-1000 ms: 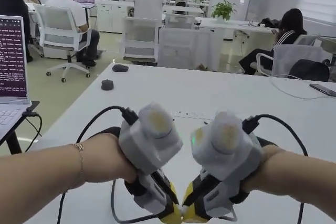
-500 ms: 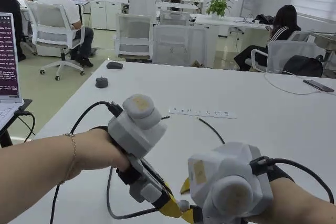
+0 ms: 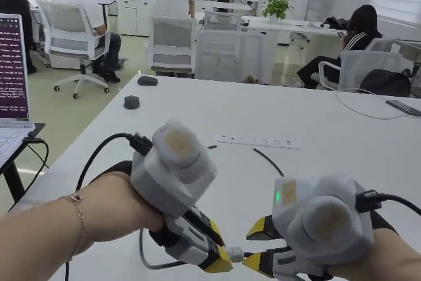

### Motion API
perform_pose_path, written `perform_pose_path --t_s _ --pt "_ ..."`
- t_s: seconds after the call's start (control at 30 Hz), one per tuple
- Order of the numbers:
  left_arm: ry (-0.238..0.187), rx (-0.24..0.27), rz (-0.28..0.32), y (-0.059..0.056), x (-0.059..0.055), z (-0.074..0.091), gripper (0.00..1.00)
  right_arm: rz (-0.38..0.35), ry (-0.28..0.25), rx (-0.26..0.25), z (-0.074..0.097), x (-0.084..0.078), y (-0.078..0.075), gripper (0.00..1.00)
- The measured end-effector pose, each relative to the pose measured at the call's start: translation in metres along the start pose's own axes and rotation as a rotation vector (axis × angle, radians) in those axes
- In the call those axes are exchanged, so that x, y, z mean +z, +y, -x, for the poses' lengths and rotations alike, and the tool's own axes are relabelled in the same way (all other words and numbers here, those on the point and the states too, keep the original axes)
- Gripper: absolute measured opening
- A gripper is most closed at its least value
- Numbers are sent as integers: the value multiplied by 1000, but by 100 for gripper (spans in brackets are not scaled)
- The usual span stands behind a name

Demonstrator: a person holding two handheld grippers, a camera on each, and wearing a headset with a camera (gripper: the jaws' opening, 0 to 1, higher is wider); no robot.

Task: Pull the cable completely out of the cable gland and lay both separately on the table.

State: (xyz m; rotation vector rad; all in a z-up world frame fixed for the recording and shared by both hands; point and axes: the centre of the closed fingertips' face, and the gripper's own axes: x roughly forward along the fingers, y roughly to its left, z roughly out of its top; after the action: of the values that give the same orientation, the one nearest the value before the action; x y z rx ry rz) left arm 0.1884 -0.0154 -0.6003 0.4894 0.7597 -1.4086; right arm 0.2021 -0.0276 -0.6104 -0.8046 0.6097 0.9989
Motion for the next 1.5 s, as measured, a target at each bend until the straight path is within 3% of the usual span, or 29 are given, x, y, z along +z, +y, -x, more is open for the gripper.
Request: perform_pose_path --t_s 0.1,0.23,0.43,0.5,0.6,0.77,0.83,1.0,1.07,1.17,1.23,1.27,1.3,1.33,1.4,1.5 --pt "-16 5 8 3 1 0 16 25 -2 24 -1 0 6 5" --pt "-3 20 -7 7 -4 2 16 41 26 8 1 -9 4 4" --pt "-7 42 -4 14 -6 9 16 -16 15 0 9 -17 -5 3" --pt "-29 84 -1 21 -4 13 16 -29 14 -14 12 -21 -10 3" --pt "-21 133 -41 29 -5 17 16 -40 14 -30 14 -25 -15 3" --pt "-14 147 -40 32 -9 20 16 -69 29 -35 14 -39 -19 3" --pt "-6 167 -45 36 -12 22 16 -53 59 -55 13 -52 -23 3" --pt "-3 181 -34 40 -16 29 16 -105 139 -44 10 -83 -28 3" --pt "-4 192 -33 42 -17 33 16 -183 204 -67 12 -100 -32 3" --pt "-34 185 -7 41 -11 35 16 -180 212 -63 9 -107 -36 4" --pt "-38 187 2 40 -7 35 16 -209 280 -8 10 -114 -26 6" --pt "-34 193 -5 41 -7 35 16 -214 307 17 11 -115 -21 13" --pt "-27 201 -16 41 -5 34 16 -205 274 0 9 -106 -24 20" --pt "-26 204 -23 41 -3 34 16 -196 226 18 7 -91 -20 25" --pt "-28 203 -27 40 0 33 16 -205 209 30 9 -76 -16 26" --pt "-5 194 -66 34 3 29 16 -161 122 47 7 -34 -11 29"
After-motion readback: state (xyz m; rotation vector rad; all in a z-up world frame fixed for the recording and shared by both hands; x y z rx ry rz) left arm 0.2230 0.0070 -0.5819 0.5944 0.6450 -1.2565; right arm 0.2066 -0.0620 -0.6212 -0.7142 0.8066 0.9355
